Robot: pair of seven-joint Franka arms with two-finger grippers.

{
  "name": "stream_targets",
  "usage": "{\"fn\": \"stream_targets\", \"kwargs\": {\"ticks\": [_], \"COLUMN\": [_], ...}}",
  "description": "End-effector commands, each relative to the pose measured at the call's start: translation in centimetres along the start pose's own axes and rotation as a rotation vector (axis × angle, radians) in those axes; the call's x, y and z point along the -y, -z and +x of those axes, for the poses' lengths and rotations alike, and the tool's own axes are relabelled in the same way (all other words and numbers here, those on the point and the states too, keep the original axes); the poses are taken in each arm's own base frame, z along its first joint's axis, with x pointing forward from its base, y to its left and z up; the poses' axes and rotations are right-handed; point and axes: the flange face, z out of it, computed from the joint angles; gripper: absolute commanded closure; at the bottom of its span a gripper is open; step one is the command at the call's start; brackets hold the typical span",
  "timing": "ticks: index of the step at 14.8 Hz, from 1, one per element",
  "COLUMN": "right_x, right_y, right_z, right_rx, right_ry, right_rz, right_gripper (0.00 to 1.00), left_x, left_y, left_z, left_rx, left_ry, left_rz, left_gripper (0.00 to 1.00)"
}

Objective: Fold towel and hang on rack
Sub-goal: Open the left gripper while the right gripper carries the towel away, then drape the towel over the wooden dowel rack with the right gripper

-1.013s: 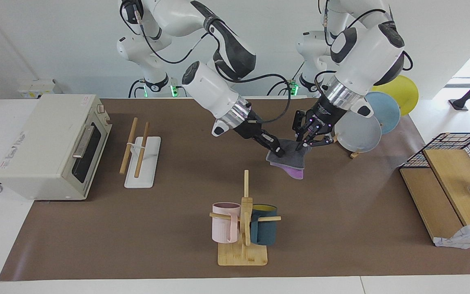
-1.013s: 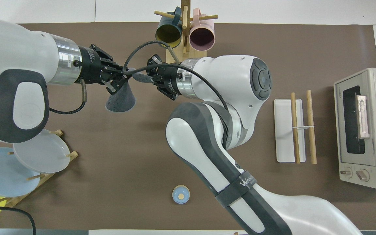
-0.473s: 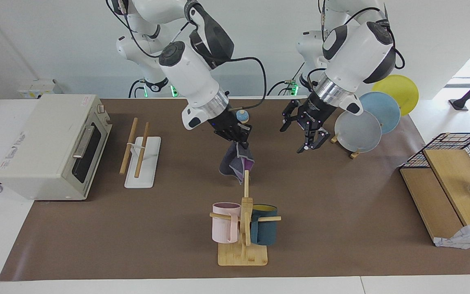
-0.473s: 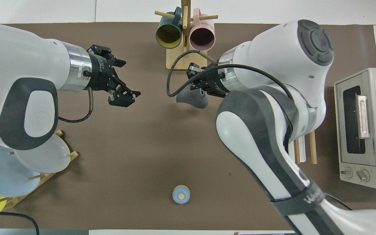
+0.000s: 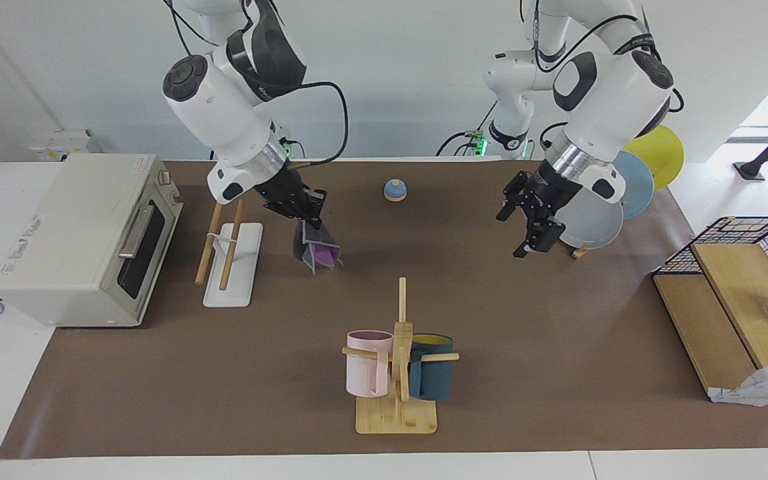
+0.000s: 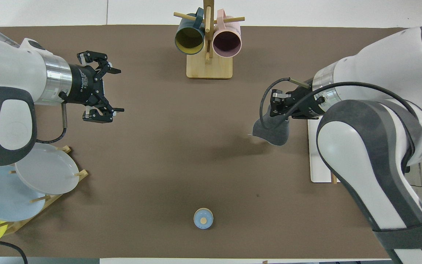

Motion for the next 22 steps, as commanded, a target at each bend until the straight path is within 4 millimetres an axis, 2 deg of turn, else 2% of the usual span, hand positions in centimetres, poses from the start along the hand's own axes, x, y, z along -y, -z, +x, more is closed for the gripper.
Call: {"fn": "stream_targets", "kwargs": {"ticks": [1, 3, 4, 6, 8, 11, 13, 16, 17, 18, 19, 20, 22], "right_x": [-4.2, -5.5, -7.6, -10.4, -14.1, -17.6, -19.2, -21.2, -22.8, -23.7, -24.6, -24.7, -25.5], "right_y": [1.2, 1.8, 1.4, 1.5, 1.2, 1.7, 2.2, 2.7, 3.3, 3.5, 3.8, 3.8, 3.7], "right_z": [-1.4, -1.7, -1.6, -1.4, -1.2, -1.0, -0.6, -0.5, -0.2, 0.0, 0.0, -0.1, -0.2], "right_rx": [0.025, 0.032, 0.047, 0.062, 0.06, 0.067, 0.065, 0.066, 0.061, 0.052, 0.063, 0.067, 0.061], "right_ry": [0.032, 0.033, 0.009, 0.012, 0.024, 0.05, 0.083, 0.151, 0.162, 0.188, 0.197, 0.197, 0.214], "right_rz": [-0.064, -0.077, -0.092, -0.092, -0.084, -0.074, -0.068, -0.129, -0.128, -0.129, -0.13, -0.129, -0.161], "right_gripper": [1.0, 1.0, 1.0, 1.0, 1.0, 1.0, 1.0, 1.0, 1.0, 1.0, 1.0, 1.0, 1.0], "left_x": [0.8, 0.6, 0.5, 0.4, 0.5, 0.2, 0.5, 1.4, 1.9, 2.5, 3.0, 3.2, 3.2], "left_y": [1.8, 2.7, 3.1, 3.9, 4.4, 5.8, 6.1, 7.2, 7.6, 8.0, 7.8, 7.3, 7.0], "left_z": [4.8, 7.6, 8.7, 10.7, 11.5, 11.8, 11.8, 11.6, 12.3, 11.0, 10.7, 10.1, 10.6], "left_rx": [-0.026, -0.037, -0.05, -0.119, -0.167, -0.219, -0.25, -0.2, -0.174, -0.163, -0.138, -0.125, -0.133], "left_ry": [-0.213, -0.341, -0.411, -0.553, -0.781, -0.994, -1.113, -1.313, -1.333, -1.367, -1.39, -1.405, -1.404], "left_rz": [0.011, 0.005, 0.003, 0.026, 0.106, 0.195, 0.279, 0.366, 0.399, 0.414, 0.44, 0.452, 0.443], "left_gripper": [0.0, 0.0, 0.0, 0.0, 0.0, 0.0, 0.0, 0.0, 0.0, 0.0, 0.0, 0.0, 0.0]}}
